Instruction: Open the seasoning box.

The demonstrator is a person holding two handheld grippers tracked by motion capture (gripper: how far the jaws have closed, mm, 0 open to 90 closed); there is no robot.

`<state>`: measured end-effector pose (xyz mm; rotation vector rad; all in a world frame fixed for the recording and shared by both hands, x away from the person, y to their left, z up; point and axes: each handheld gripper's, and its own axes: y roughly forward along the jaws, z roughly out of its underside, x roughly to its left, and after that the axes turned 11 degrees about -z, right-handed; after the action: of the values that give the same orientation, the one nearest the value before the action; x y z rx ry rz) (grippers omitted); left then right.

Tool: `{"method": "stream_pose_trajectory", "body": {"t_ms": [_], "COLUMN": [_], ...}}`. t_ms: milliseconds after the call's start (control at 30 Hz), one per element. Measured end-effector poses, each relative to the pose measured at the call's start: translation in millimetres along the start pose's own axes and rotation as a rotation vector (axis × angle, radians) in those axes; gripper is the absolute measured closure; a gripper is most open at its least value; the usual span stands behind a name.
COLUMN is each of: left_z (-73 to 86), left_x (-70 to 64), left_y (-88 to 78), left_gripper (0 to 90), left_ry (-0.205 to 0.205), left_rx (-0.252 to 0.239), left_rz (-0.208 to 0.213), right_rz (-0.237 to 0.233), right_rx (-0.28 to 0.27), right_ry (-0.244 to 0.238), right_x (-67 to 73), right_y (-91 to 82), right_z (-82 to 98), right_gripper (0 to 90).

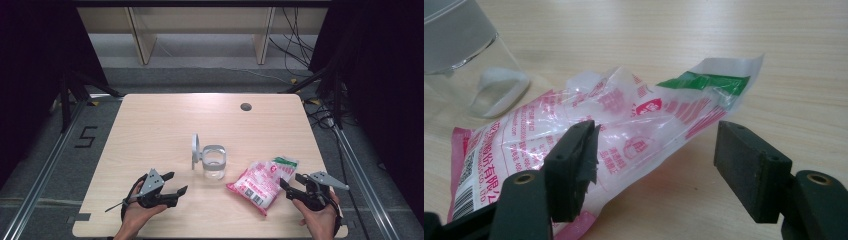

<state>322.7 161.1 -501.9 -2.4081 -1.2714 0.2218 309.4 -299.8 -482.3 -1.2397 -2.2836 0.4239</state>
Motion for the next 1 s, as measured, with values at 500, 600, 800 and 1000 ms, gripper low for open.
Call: {"method": "stream_pose_trajectory", "body": {"t_ms": [500, 600, 800, 1000], "left_z": [0.2, 0.8, 1.0, 2.1], "left_x": [-0.8, -0.7, -1.0, -2.6], "left_y": [2.2, 3.3, 3.6, 5.7], "left_gripper": [31.4, 31.4, 31.4, 31.4], "left_ry": [0.008, 0.007, 0.009, -0.005], "left_rx": [0.003, 0.008, 0.011, 0.004], "left_rz": [0.008, 0.013, 0.010, 0.020], "right_rz": [-0.072, -0.080, -0.059, -0.086], "right_rx": [0.020, 0.046, 0.059, 0.082], "right_ry": [0.071, 0.048, 0.047, 0.053], "right_x": [-8.0, -9.4, -10.7, -8.5], "right_y": [19.8, 21.8, 30.8, 40.8], "right_z": [1.2, 0.3, 1.6, 1.2], "right_gripper": [32.0, 32.0, 31.3, 32.9]}}
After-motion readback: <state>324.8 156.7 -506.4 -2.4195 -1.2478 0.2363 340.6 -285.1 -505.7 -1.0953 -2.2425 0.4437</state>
